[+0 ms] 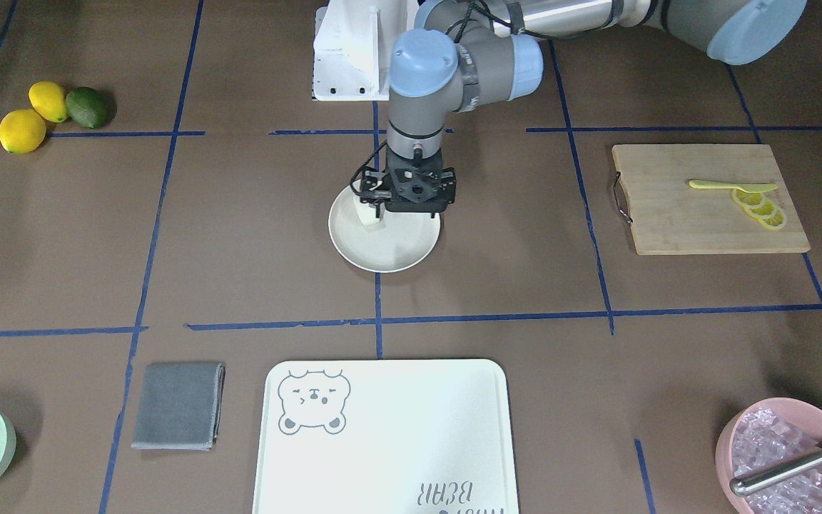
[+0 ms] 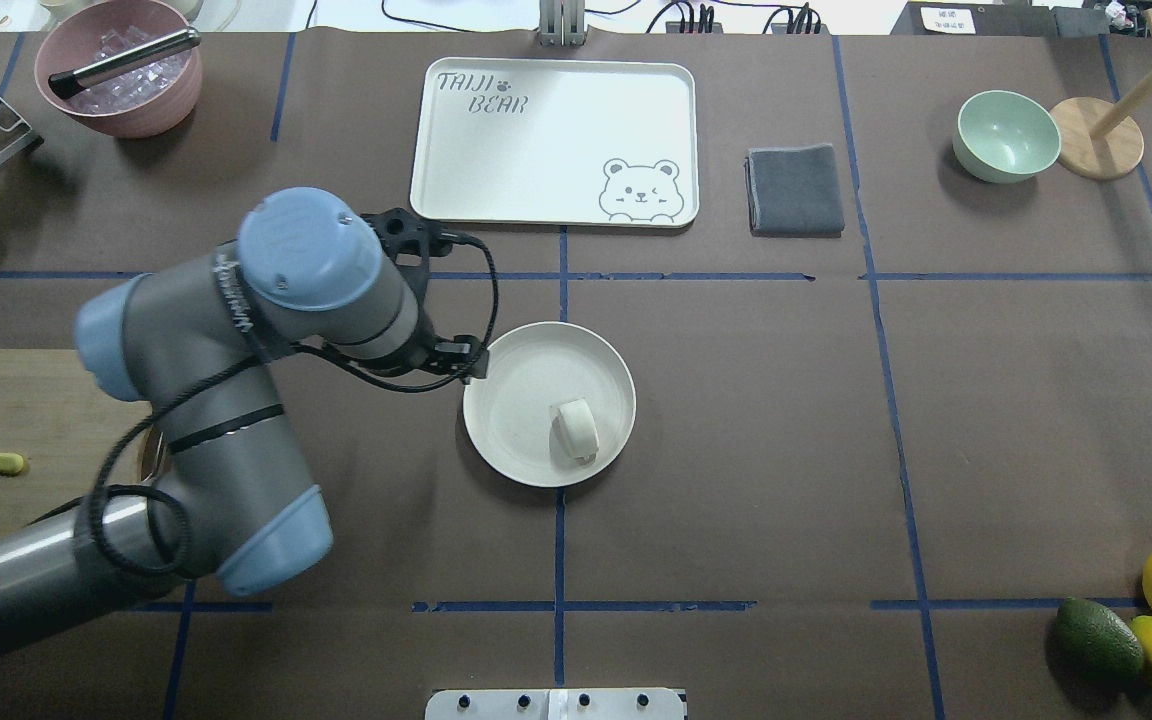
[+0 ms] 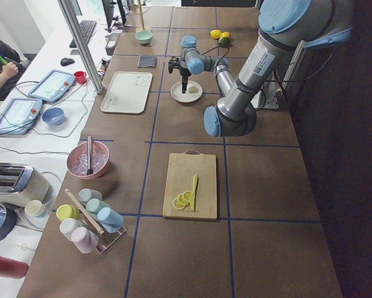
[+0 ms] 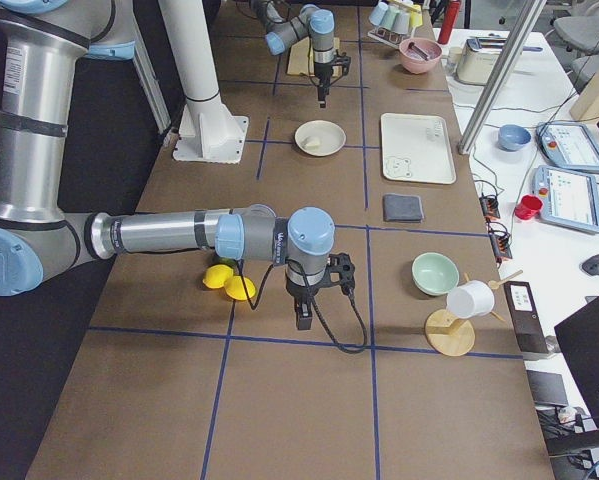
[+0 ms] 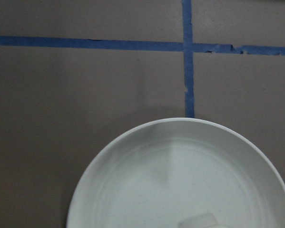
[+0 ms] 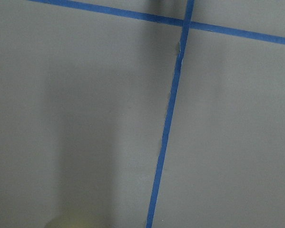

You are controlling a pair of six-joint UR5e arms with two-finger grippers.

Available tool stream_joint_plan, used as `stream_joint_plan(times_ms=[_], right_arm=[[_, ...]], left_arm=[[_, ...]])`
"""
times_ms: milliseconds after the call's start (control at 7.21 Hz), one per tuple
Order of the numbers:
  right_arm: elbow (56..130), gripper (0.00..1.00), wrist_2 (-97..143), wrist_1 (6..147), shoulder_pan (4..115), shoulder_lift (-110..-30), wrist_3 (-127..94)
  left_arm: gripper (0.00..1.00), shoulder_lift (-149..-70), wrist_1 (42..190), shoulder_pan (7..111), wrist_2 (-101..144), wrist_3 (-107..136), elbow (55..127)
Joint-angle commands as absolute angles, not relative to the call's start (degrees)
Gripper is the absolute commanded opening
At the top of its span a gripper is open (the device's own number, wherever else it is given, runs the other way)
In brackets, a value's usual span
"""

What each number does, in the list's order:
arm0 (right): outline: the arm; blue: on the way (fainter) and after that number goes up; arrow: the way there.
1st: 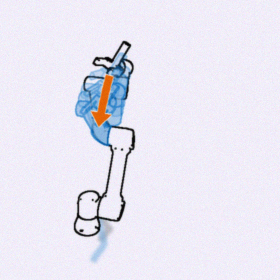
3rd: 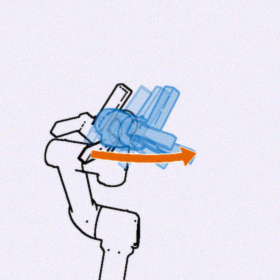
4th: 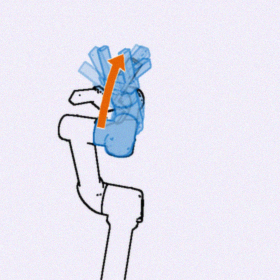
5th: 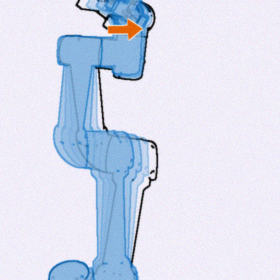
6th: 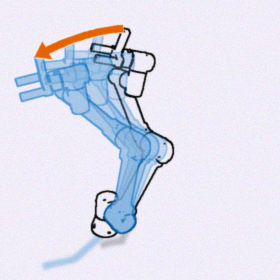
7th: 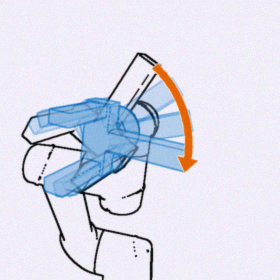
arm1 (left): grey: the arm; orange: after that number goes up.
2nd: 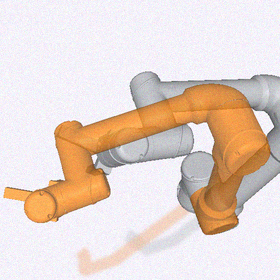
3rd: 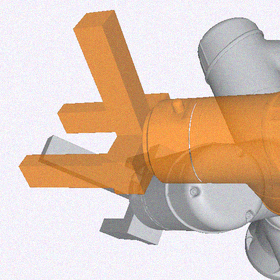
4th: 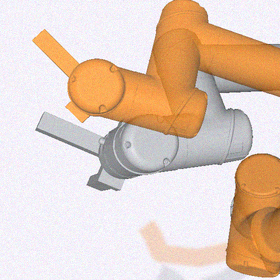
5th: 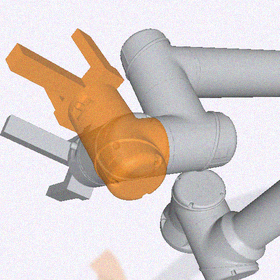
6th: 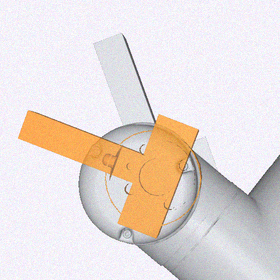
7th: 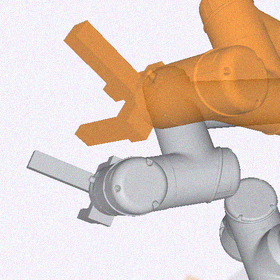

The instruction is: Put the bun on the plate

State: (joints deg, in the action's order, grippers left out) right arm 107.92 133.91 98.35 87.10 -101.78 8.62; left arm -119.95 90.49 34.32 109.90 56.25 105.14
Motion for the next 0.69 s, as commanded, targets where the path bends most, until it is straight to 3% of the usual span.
stream_joint_plan(times_ms=[0, 554], right_arm=[[107.8, 1.00, 133.9, 98.3, 87.1, -101.8, 8.6], [107.6, 1.00, 133.9, 98.3, 87.1, -101.9, 8.6]], left_arm=[[1.00, -106.3, 88.3, 45.2, 118.5, 35.5, 113.4], [1.00, -88.4, 88.7, 71.2, 128.8, 4.7, 110.9]])
